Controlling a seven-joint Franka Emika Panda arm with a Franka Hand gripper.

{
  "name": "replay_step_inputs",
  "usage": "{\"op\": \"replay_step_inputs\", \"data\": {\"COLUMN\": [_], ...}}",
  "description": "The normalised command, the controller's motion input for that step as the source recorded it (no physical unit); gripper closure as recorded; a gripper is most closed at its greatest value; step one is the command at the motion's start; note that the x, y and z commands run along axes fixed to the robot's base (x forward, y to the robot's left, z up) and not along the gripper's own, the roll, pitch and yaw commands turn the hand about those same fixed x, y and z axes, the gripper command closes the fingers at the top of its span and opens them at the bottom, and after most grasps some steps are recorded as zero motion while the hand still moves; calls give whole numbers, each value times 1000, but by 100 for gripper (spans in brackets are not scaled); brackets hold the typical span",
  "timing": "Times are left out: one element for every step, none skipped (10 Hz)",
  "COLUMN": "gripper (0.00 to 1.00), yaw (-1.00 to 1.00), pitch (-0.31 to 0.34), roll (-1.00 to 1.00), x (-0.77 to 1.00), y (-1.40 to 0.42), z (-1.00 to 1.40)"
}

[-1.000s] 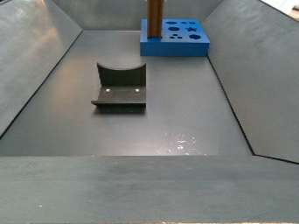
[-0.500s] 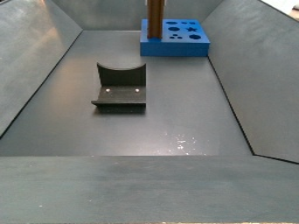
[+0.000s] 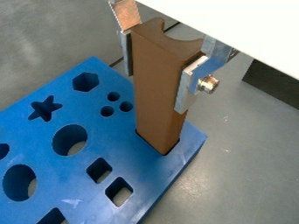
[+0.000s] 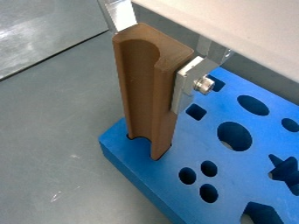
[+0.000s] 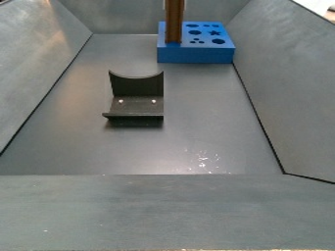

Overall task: Pick up the arch object. Move up. Place the arch object on the fixture. Regrasp the arch object. Rotate the arch object. Move to above the board. Insert the arch object.
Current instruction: Insert the arch object.

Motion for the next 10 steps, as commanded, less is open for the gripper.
{"op": "replay_step_inputs", "data": {"gripper": [100, 100, 100, 100, 100, 100, 100, 100, 100, 100], "yaw": [0, 3, 0, 0, 0, 0, 0, 0, 0, 0], "pitch": [-197, -230, -243, -217, -160, -60, 0, 34, 0, 0], "roll": [249, 274, 266, 233, 196, 97, 71, 16, -4, 0], "x": [-134, -171, -134, -66, 0, 86, 271, 63, 0, 0], "y": [-186, -229, -246, -177, -109, -80, -86, -11, 0, 0], "z": [-686, -606, -589, -651, -766, -800, -694, 0, 0, 0]}}
